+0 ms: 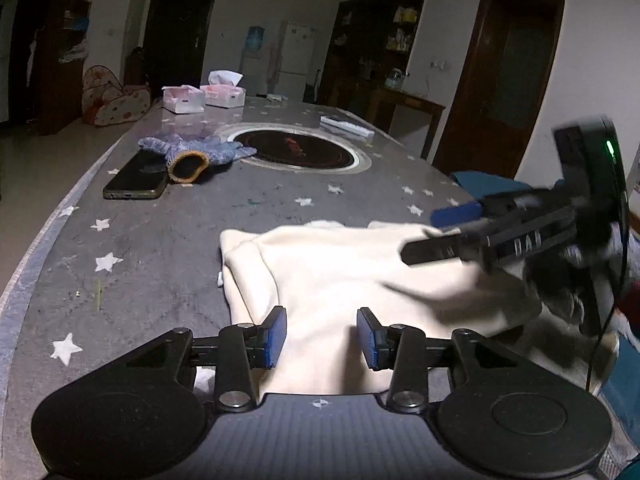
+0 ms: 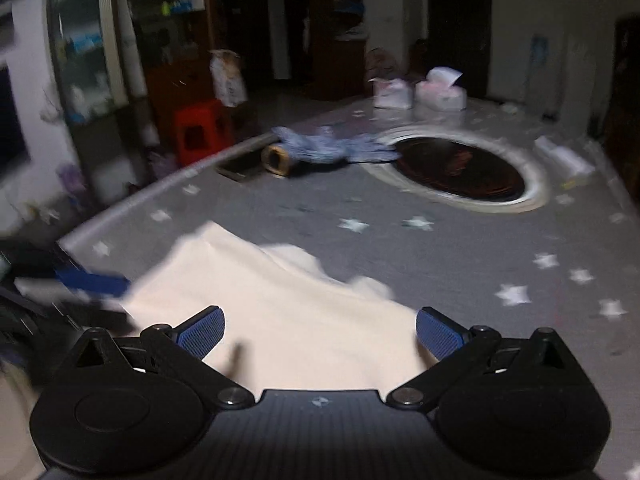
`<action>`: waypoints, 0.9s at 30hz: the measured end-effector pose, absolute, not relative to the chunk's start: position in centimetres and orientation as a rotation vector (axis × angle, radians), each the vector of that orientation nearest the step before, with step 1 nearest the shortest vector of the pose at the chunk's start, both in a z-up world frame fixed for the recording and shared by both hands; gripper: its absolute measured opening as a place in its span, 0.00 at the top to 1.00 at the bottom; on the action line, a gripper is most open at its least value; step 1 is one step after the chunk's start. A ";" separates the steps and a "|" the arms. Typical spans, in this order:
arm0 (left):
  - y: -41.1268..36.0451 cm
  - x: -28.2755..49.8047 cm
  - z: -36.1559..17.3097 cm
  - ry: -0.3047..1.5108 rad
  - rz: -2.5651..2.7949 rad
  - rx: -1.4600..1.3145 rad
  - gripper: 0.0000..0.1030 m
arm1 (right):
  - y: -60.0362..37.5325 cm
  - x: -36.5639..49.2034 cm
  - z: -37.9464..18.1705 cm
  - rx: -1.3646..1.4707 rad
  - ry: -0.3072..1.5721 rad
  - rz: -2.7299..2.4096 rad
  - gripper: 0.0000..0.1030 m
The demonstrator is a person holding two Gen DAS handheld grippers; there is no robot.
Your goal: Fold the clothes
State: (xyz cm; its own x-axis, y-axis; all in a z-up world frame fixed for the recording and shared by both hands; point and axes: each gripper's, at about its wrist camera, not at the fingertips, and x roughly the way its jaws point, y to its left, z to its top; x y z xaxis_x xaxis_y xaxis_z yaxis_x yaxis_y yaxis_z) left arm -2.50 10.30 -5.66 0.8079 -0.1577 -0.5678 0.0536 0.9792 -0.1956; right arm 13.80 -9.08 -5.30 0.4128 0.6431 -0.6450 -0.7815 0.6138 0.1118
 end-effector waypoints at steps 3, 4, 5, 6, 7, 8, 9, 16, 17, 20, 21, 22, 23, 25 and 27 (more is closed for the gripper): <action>10.4 -2.5 -6.1 0.630 -0.114 -0.179 0.59 | -8.1 15.4 -6.0 -0.168 0.757 0.942 0.00; 10.4 -2.6 -6.2 0.632 -0.114 -0.180 0.57 | -7.9 15.9 -6.4 -0.160 0.779 0.934 0.00; 10.5 -2.6 -6.3 0.633 -0.113 -0.181 0.56 | -7.7 16.4 -6.8 -0.151 0.803 0.928 0.00; 10.5 -2.6 -6.3 0.635 -0.113 -0.181 0.56 | -7.6 16.9 -7.3 -0.142 0.826 0.927 0.00; 10.6 -2.6 -6.3 0.638 -0.114 -0.180 0.55 | -7.6 17.1 -7.6 -0.141 0.824 0.928 0.00; 10.6 -2.6 -6.3 0.641 -0.115 -0.179 0.55 | -7.6 17.0 -7.5 -0.149 0.823 0.929 0.00; 10.6 -2.6 -6.2 0.644 -0.116 -0.177 0.55 | -7.5 16.8 -7.3 -0.157 0.822 0.928 0.00; 10.8 -1.9 -4.8 0.615 -0.095 -0.160 0.55 | -9.0 15.0 -5.6 -0.151 0.769 0.918 0.00; 10.9 -1.6 -4.7 0.620 -0.086 -0.161 0.55 | -9.2 14.6 -5.5 -0.169 0.761 0.912 0.00; 11.1 -0.6 -5.0 0.644 -0.047 -0.157 0.55 | -9.8 13.1 -5.6 -0.227 0.746 0.908 0.00; 11.2 -0.2 -5.3 0.657 -0.032 -0.158 0.55 | -10.0 12.6 -5.6 -0.250 0.741 0.908 0.00; 11.2 0.1 -5.6 0.670 -0.018 -0.159 0.55 | -10.3 12.1 -5.7 -0.270 0.738 0.907 0.00; 11.3 0.4 -5.9 0.680 -0.006 -0.159 0.55 | -10.5 11.7 -5.8 -0.280 0.740 0.906 0.00; 11.4 0.7 -6.4 0.691 0.009 -0.169 0.55 | -10.9 11.4 -6.2 -0.290 0.749 0.900 0.00; 11.4 0.7 -6.4 0.688 0.015 -0.171 0.55 | -11.2 11.4 -6.7 -0.281 0.762 0.883 0.00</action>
State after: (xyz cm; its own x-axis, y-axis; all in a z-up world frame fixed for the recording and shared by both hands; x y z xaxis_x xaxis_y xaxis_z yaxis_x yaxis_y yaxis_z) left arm 0.73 11.42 -6.37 0.7730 -0.0427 -0.6330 -0.0698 0.9859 -0.1518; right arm 11.36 -11.21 -6.65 0.3974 0.5910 -0.7020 -0.7808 0.6197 0.0798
